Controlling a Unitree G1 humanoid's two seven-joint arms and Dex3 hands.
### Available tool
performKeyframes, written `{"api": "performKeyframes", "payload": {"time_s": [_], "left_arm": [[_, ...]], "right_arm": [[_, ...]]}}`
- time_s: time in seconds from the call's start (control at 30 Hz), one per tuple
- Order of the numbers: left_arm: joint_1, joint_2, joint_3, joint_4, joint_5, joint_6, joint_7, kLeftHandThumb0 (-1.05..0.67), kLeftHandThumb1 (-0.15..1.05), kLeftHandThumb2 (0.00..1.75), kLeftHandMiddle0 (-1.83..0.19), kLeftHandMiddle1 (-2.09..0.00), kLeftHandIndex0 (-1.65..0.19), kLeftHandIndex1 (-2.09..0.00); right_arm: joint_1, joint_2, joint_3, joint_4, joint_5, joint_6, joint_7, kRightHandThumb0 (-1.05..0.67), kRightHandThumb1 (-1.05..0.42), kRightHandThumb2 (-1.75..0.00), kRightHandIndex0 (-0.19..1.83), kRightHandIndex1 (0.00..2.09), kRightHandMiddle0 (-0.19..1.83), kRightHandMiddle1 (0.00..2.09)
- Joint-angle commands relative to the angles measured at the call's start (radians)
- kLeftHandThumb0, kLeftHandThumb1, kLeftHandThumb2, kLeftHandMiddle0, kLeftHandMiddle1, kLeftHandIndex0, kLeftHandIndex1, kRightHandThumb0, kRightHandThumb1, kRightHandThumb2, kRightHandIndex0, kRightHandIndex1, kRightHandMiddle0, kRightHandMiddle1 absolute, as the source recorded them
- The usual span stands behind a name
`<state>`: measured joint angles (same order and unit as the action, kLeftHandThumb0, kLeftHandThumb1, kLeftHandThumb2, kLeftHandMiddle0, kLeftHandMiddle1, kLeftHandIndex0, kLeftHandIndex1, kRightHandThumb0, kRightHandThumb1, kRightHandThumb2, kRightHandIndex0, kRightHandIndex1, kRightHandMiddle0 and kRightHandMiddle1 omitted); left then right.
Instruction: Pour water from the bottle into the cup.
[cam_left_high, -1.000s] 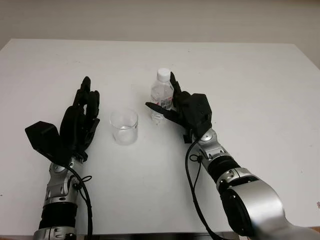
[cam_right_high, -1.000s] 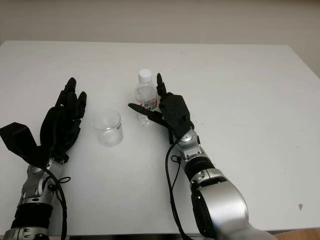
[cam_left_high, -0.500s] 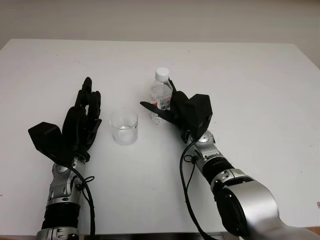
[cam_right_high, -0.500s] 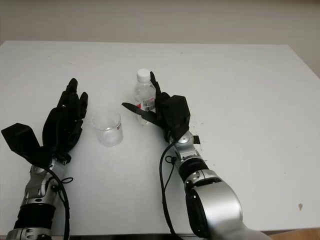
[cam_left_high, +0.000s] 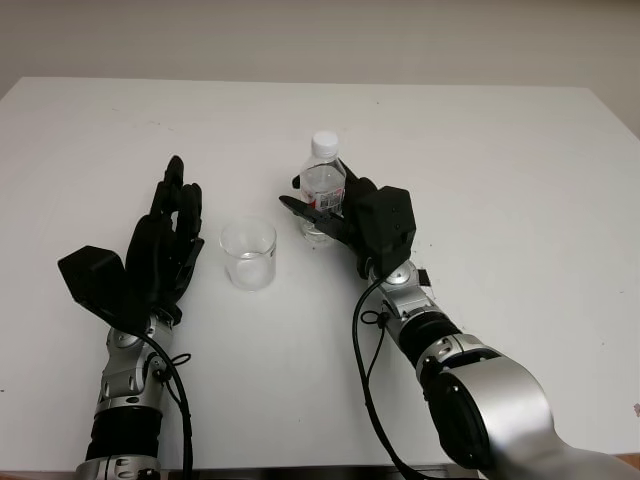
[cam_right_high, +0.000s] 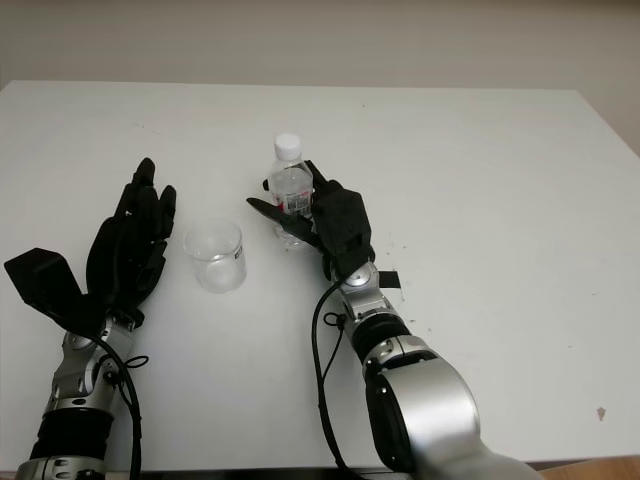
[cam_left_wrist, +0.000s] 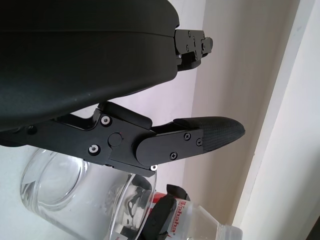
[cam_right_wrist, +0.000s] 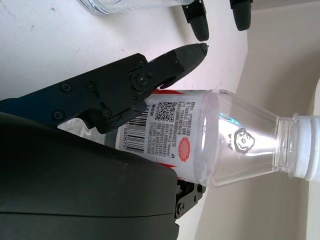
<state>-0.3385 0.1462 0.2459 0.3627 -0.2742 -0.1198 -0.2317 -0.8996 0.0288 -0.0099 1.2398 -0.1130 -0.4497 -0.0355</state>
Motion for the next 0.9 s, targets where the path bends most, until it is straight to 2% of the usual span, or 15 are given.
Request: {"api": "performKeyframes", "payload": {"time_s": [0.0, 0.13, 0.23, 0.5, 0.67, 0.87], "left_arm": [[0.011, 0.009, 0.005, -0.015, -0.001, -0.013, -0.003, -0.70, 1.05, 0.54, 0.05, -0.06, 0.07, -0.05], [0.014, 0.018, 0.009, -0.025, -0.005, -0.001, -0.007, -0.69, 1.05, 0.54, 0.06, -0.05, 0.08, -0.05], [0.017, 0.025, 0.011, -0.031, -0.006, 0.006, -0.010, -0.69, 1.05, 0.55, 0.06, -0.05, 0.07, -0.05], [0.012, 0.028, 0.015, -0.036, -0.014, 0.017, -0.014, -0.69, 1.05, 0.49, 0.03, -0.06, 0.05, -0.06], [0.009, 0.029, 0.012, -0.034, -0.010, 0.024, -0.017, -0.69, 1.05, 0.52, 0.04, -0.05, 0.06, -0.06], [0.007, 0.023, 0.011, -0.033, -0.009, 0.024, -0.012, -0.70, 1.05, 0.51, 0.03, -0.06, 0.04, -0.06]], "right_arm": [[-0.002, 0.004, 0.013, 0.003, -0.018, -0.012, -0.022, -0.41, -1.04, -0.16, 1.12, 2.09, 0.79, 2.09], [0.004, 0.008, 0.039, 0.006, -0.061, -0.044, -0.095, -0.37, -1.05, -0.27, 1.43, 2.09, 1.18, 2.09], [0.009, 0.014, 0.048, 0.008, -0.081, -0.067, -0.162, -0.34, -1.05, -0.33, 1.56, 2.09, 1.29, 2.09], [-0.014, 0.003, 0.052, 0.008, -0.092, -0.068, -0.221, -0.33, -1.05, -0.37, 1.52, 2.09, 1.22, 2.09], [-0.043, -0.016, 0.055, 0.006, -0.108, -0.059, -0.253, -0.32, -1.05, -0.33, 1.36, 2.09, 1.04, 2.09], [-0.078, -0.044, 0.080, 0.013, -0.151, -0.051, -0.286, -0.32, -1.05, -0.33, 1.36, 2.09, 1.03, 2.09]]}}
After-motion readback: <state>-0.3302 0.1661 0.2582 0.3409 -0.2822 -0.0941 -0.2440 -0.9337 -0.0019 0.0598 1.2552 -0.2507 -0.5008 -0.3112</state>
